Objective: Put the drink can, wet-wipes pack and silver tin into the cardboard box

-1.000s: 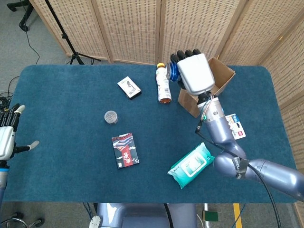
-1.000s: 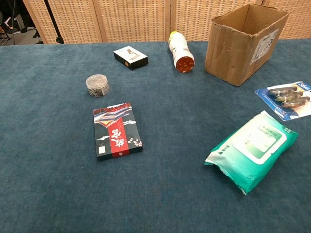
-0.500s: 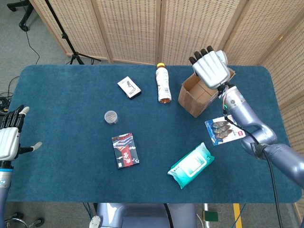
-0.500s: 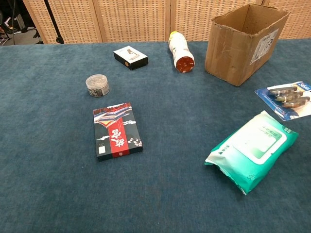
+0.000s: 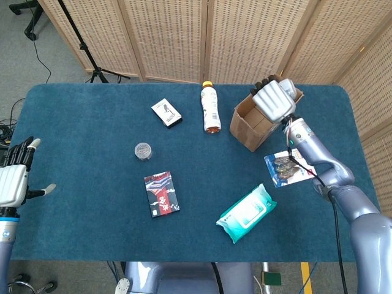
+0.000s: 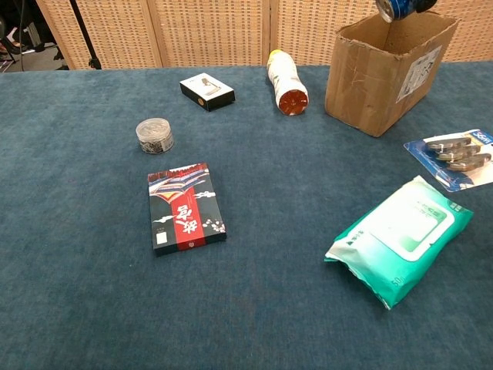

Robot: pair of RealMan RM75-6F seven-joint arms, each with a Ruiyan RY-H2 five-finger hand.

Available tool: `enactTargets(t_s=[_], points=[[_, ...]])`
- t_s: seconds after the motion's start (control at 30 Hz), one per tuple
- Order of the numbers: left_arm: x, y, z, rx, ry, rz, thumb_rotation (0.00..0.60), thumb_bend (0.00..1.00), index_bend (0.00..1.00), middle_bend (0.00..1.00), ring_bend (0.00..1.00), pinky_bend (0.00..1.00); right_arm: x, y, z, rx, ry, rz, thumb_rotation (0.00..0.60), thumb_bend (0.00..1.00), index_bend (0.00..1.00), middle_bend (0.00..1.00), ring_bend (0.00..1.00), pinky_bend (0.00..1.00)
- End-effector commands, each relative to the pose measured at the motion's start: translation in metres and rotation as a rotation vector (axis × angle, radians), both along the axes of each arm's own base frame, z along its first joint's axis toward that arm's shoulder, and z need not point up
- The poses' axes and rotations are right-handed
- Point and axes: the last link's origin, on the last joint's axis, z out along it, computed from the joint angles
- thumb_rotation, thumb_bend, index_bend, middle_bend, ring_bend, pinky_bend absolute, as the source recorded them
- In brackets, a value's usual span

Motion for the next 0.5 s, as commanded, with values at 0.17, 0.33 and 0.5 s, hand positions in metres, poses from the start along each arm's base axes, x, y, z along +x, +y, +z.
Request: enactTargets(t_s=[0.17,0.33,0.5], points=[[-0.002,0.002,-0.001,-0.002,0.004,0.008,0.600,0.00,0.00,0.00,0.00,0.00,-0.008,-0.001,-0.019,0.018,0.029,-0.015,0.600,0.49,0.63,0.64,0.62,0.44],[-0.003,0.003,-0.003,-0.008,0.007,0.015,0.600,0.00,0.00,0.00,0.00,0.00,-0.010,-0.004,-0.025,0.003,0.064,-0.034,0.600,0.35,0.57,0.52,0.56,0.44],[-0.004,0.004,-0.003,-0.009,0.007,0.020,0.600,0.00,0.00,0.00,0.00,0.00,-0.013,-0.010,-0.025,-0.048,0.050,-0.095,0.600,0.04,0.20,0.13,0.21,0.31]])
